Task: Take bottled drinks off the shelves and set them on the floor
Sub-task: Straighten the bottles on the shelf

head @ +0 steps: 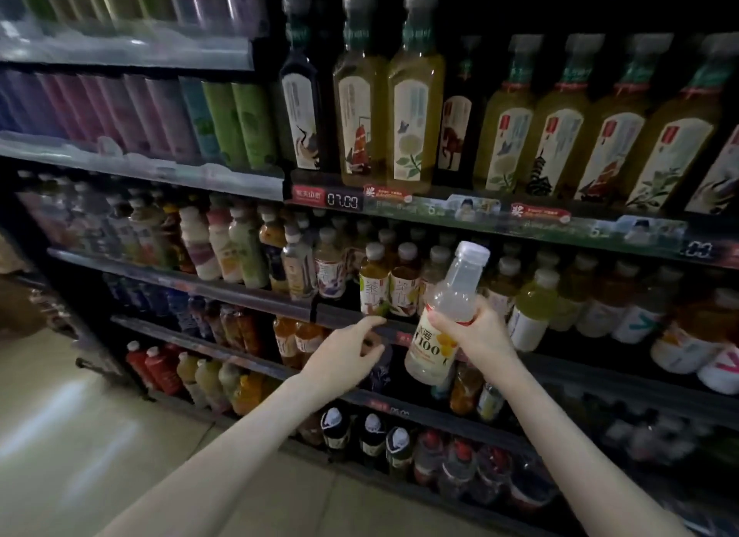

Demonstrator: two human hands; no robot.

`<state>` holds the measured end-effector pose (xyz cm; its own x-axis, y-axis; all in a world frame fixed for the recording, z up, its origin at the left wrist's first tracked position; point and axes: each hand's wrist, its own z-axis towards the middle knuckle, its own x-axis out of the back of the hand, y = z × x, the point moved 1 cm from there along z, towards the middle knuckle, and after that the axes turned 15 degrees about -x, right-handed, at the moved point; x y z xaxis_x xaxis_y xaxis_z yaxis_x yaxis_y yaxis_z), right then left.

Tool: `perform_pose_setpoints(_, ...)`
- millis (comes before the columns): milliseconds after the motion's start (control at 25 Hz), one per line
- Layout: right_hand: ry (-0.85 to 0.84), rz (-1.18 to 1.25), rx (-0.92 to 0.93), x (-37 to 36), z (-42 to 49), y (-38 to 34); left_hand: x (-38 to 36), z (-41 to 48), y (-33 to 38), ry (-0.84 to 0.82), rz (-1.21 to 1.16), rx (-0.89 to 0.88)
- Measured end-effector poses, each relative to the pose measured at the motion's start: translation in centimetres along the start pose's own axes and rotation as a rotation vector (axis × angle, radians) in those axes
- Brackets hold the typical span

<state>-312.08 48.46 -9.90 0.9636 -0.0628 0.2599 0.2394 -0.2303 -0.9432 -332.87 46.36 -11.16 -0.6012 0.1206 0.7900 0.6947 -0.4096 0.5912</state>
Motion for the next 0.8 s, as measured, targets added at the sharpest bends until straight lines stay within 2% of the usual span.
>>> perform_pose_setpoints(200, 0.116, 0.004, -0.133, -3.0, 0.2, 2.9, -1.5, 1.1, -3.5, -0.131, -0.049, -0.062)
perform_pose_setpoints(320, 0.092, -0.010, -0.163, -3.4, -0.6, 4.1, -4.2, 1.5, -1.7, -0.233, -0.302, -0.116)
perform_pose_setpoints(400, 0.070, -0.043, -0.159, -3.2, -1.4, 4.7, -5.9, 1.7, -0.6, -0.223, -0.435, -0.134)
perform_pose_setpoints(560, 0.050, -0.054, -0.108, -1.0, -3.5, 5.9, -9.0, 2.0, 1.8, -0.194, -0.483, -0.173)
perform_pose_setpoints(800, 0.095, -0.043, -0.109, 6.1, -6.3, 8.4, -13.2, 2.7, 8.6, -0.293, -0.444, -0.204)
